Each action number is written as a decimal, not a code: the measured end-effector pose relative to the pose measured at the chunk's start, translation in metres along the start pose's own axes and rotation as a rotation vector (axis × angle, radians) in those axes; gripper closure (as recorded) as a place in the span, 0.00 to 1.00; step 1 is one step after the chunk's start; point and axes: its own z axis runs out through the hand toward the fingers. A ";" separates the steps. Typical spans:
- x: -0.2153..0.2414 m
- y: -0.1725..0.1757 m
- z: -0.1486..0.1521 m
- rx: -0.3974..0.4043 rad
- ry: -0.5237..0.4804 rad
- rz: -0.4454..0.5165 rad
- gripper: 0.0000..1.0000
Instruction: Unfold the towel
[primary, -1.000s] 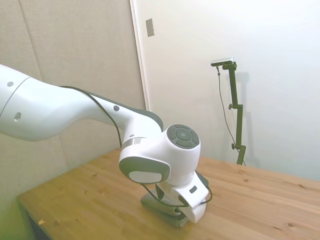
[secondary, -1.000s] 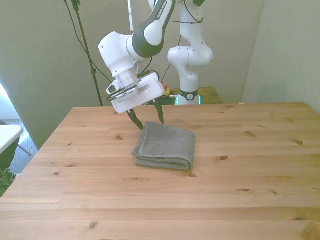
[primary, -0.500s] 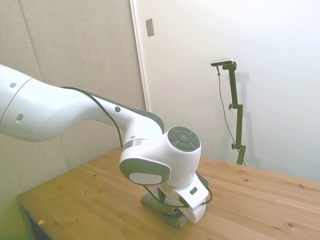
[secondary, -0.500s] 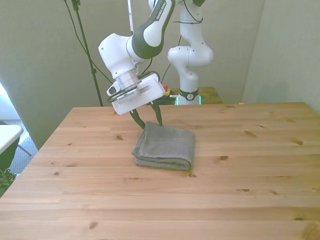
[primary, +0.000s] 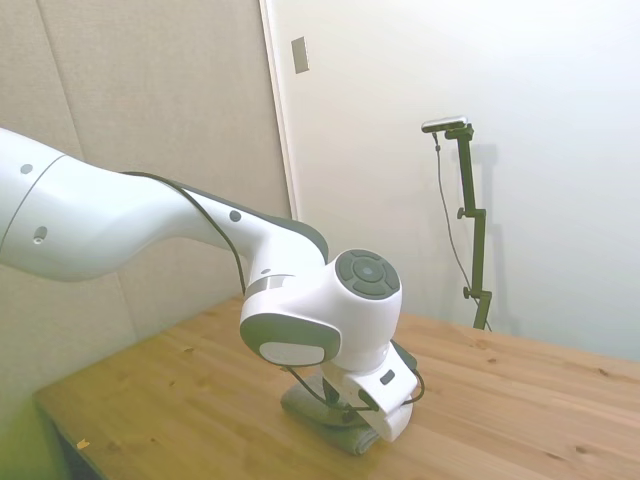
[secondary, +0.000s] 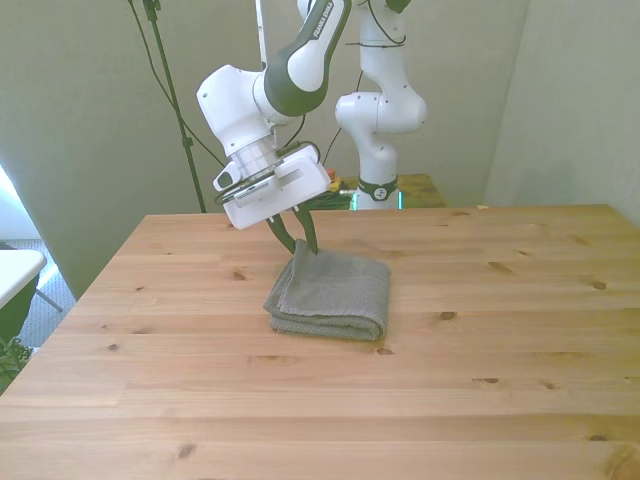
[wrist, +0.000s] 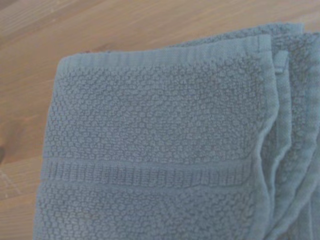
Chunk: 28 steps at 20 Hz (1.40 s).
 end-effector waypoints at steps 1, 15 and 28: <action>0.001 -0.003 -0.003 0.004 0.001 -0.005 1.00; -0.097 -0.187 -0.015 0.072 -0.021 -0.216 1.00; -0.165 -0.244 0.120 -0.029 -0.299 -0.558 0.00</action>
